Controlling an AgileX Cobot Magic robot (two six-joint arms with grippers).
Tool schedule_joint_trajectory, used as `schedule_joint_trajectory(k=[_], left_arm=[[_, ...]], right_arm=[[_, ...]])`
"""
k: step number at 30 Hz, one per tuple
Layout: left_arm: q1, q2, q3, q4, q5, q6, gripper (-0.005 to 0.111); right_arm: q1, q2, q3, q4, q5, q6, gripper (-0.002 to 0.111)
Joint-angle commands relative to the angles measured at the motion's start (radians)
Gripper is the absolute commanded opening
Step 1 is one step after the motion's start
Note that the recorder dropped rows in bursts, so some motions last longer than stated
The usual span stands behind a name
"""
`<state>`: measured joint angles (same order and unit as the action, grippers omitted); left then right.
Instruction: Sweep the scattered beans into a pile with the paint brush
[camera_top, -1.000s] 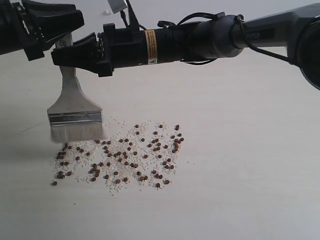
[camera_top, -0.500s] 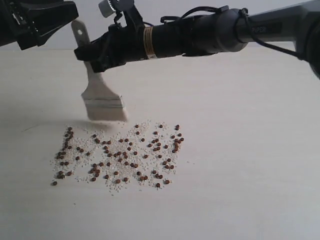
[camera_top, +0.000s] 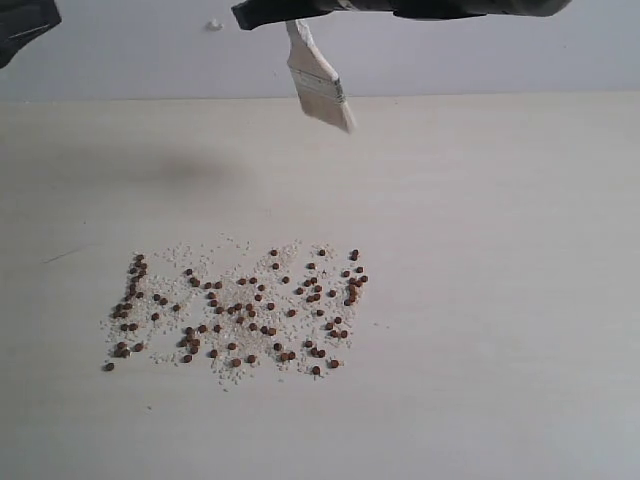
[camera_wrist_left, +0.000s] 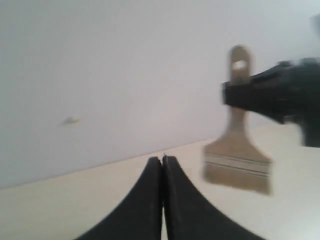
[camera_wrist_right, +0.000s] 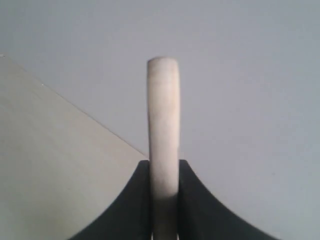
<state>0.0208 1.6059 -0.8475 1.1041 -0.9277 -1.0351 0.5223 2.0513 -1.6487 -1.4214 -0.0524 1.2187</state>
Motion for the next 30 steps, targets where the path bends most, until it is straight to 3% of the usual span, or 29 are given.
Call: schedule_joint_trajectory(k=[1, 3, 5, 10, 14, 19, 22, 28, 30], left_arm=[[-0.007, -0.134, 0.067, -0.247, 0.420, 0.077, 0.000], [-0.007, -0.224, 0.131, -0.445, 0.500, 0.242, 0.000], [-0.007, -0.310, 0.204, -0.628, 0.492, 0.427, 0.000], [-0.007, -0.546, 0.453, -0.888, 0.321, 0.606, 0.000], [-0.007, -0.681, 0.606, -0.986, 0.201, 0.689, 0.000], [-0.007, -0.880, 0.726, -1.064, 0.201, 0.779, 0.000], [-0.007, -1.038, 0.769, -1.066, 0.335, 0.805, 0.000], [-0.007, -1.266, 0.848, -1.134, 0.371, 0.844, 0.000], [-0.007, -1.325, 0.848, -1.138, 0.458, 0.844, 0.000]], right_arm=[[0.001, -0.026, 0.039, 0.010, 0.020, 0.025, 0.000], [0.001, -0.031, 0.054, 0.010, 0.020, 0.037, 0.000], [0.001, -0.032, 0.066, 0.010, 0.022, 0.043, 0.000], [0.001, -0.042, 0.077, 0.013, 0.020, 0.044, 0.000], [0.001, -0.071, 0.093, 0.062, -0.005, 0.047, 0.000], [0.001, -0.148, 0.165, 0.051, -0.023, 0.033, 0.000], [0.001, -0.211, 0.211, 0.051, -0.013, 0.031, 0.000], [0.001, -0.284, 0.266, 0.051, -0.024, -0.014, 0.000], [0.001, -0.302, 0.276, 0.051, -0.024, -0.016, 0.000]])
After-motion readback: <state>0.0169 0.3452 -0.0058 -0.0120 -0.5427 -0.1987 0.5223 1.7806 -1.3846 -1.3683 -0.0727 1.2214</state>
